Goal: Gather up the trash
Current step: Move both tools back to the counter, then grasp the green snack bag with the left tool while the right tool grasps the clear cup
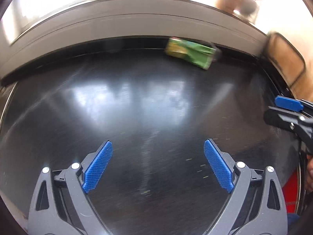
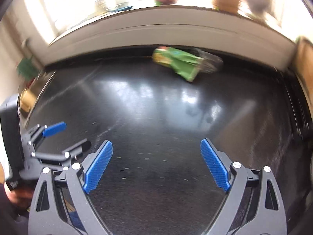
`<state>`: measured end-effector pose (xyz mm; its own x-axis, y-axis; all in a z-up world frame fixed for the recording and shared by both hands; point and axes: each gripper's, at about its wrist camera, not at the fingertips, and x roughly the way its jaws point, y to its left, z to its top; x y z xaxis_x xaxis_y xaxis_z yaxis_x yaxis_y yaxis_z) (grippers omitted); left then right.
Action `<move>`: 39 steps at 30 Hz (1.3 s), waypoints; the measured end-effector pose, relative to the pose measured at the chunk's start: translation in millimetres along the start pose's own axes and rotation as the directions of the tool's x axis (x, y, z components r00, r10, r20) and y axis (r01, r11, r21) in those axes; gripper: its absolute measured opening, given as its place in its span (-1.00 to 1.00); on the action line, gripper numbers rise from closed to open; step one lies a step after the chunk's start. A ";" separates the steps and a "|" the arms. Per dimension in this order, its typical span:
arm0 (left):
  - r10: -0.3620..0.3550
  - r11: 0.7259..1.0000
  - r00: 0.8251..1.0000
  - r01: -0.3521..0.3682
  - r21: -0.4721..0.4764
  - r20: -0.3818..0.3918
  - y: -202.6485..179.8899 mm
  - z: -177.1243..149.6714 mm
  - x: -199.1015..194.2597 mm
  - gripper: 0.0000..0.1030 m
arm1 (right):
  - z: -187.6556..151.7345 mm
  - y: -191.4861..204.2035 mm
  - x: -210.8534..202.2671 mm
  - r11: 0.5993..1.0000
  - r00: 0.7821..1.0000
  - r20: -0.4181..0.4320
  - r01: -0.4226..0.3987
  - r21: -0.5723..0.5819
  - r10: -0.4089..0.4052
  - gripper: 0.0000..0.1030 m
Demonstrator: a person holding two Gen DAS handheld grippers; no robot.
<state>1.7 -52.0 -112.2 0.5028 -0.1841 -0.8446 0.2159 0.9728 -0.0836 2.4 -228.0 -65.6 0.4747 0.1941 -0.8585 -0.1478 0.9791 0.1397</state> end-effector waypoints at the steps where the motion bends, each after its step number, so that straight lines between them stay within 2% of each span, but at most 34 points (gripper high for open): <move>1: -0.006 1.000 1.000 0.006 0.012 -0.004 -3.0 3.6 2.8 0.78 | -0.2 -11.2 -1.0 0.999 1.000 0.002 0.001 0.032 -0.001 0.72; 6: -0.017 0.998 1.000 0.018 0.055 -0.018 -12.9 26.4 20.4 0.78 | 9.6 -44.0 3.7 0.993 1.000 0.012 -0.015 0.113 0.014 0.72; 9: -0.013 0.997 1.000 0.013 0.073 -0.007 -11.0 52.8 32.0 0.78 | 24.6 -58.0 10.9 0.989 0.999 0.014 -0.042 0.142 0.040 0.72; 15: -0.002 0.993 1.000 0.000 0.117 0.017 -10.5 118.0 67.8 0.78 | 78.4 -94.7 42.7 0.977 0.997 0.013 -0.073 0.200 0.072 0.72; 17: -0.016 0.993 0.999 0.012 0.120 0.029 -10.1 142.8 82.0 0.78 | 102.3 -108.1 57.8 0.975 0.998 0.014 -0.058 0.216 0.056 0.72; 20: -0.033 0.991 0.999 0.027 0.134 0.040 -14.5 174.9 106.4 0.78 | 135.9 -118.5 84.0 0.983 0.999 0.020 -0.036 0.180 0.033 0.72; 24: -0.084 0.988 0.996 0.079 0.131 0.034 -20.7 210.8 139.0 0.78 | 164.3 -135.1 122.0 0.981 0.998 0.003 -0.069 0.184 0.070 0.72; 29: -0.112 0.985 0.994 0.110 0.130 0.009 -22.0 227.0 170.7 0.78 | 179.5 -156.0 167.8 0.965 0.988 -0.046 -0.130 0.229 0.144 0.72; 34: -0.181 0.980 0.983 0.180 0.085 0.006 -14.4 229.9 188.1 0.78 | 180.2 -163.5 186.6 0.949 0.977 -0.047 -0.188 0.253 0.206 0.71; 35: -0.197 0.978 0.980 0.196 0.072 0.004 -11.6 228.8 189.1 0.75 | 180.8 -164.2 187.2 0.948 0.977 -0.047 -0.189 0.256 0.208 0.63; 37: -0.257 0.965 0.966 0.257 0.051 0.000 -7.2 227.2 187.6 0.41 | 179.9 -165.2 186.2 0.951 0.978 -0.047 -0.184 0.249 0.202 0.55; 38: -0.282 0.959 0.960 0.281 0.044 -0.002 -6.1 225.8 185.1 0.12 | 178.9 -165.9 185.0 0.950 0.978 -0.047 -0.187 0.249 0.205 0.53; 39: -0.277 0.960 0.961 0.277 0.047 -0.003 -6.2 225.6 183.4 0.05 | 177.8 -165.4 183.0 0.951 0.977 -0.049 -0.188 0.245 0.206 0.51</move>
<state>281.5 -123.4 -147.3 0.4204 -0.4461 -0.7901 0.3862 0.8759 -0.2891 268.0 -343.6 -158.1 0.3905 0.3885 -0.8346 -0.0171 0.9095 0.4153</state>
